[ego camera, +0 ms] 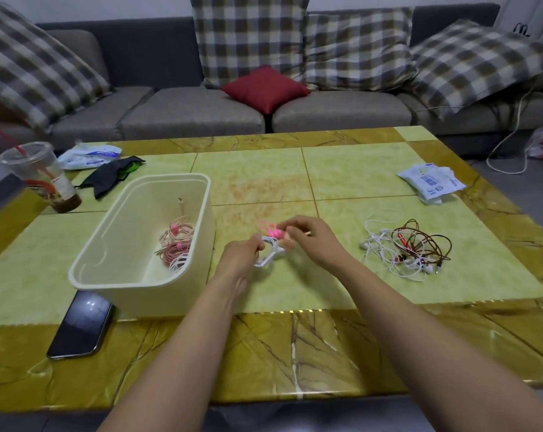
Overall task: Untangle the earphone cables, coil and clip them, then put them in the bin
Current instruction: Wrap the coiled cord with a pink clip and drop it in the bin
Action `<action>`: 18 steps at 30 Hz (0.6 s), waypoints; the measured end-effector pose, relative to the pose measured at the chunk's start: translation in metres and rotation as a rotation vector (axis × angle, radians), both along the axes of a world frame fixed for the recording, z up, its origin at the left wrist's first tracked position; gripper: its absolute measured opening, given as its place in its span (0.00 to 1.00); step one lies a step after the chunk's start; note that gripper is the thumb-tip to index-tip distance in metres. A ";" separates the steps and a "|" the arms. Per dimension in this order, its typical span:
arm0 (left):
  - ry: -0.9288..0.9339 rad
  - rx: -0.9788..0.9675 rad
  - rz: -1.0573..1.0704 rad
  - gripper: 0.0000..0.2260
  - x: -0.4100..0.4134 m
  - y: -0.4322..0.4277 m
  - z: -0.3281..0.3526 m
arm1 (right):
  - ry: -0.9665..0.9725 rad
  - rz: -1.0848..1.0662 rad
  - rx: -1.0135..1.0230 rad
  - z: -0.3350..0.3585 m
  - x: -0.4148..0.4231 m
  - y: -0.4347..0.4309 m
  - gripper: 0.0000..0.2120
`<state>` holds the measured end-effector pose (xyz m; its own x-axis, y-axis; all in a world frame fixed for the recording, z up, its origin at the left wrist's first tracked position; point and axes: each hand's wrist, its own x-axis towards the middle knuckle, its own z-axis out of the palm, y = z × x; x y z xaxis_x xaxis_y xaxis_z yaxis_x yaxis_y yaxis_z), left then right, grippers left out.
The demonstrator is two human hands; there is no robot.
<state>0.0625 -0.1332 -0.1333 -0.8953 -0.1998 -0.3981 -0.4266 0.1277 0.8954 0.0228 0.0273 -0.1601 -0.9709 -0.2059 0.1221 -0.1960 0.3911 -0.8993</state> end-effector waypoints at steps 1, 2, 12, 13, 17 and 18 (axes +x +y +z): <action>0.035 -0.020 0.062 0.15 -0.003 0.001 0.000 | 0.028 -0.063 0.025 -0.004 -0.007 -0.004 0.12; 0.066 -0.034 0.111 0.15 -0.005 0.001 0.001 | 0.034 -0.087 0.072 -0.007 -0.013 -0.008 0.14; 0.016 -0.150 0.276 0.21 -0.018 0.002 -0.019 | 0.058 -0.171 0.413 -0.034 -0.013 -0.016 0.10; 0.005 -0.119 0.276 0.22 -0.017 0.002 -0.021 | 0.038 -0.168 0.361 -0.033 -0.013 -0.013 0.10; 0.010 0.008 0.297 0.19 -0.008 0.011 -0.011 | -0.027 -0.184 0.093 -0.025 -0.002 0.002 0.08; 0.018 0.017 0.304 0.17 -0.005 0.014 -0.007 | -0.055 -0.174 0.011 -0.022 0.003 0.004 0.08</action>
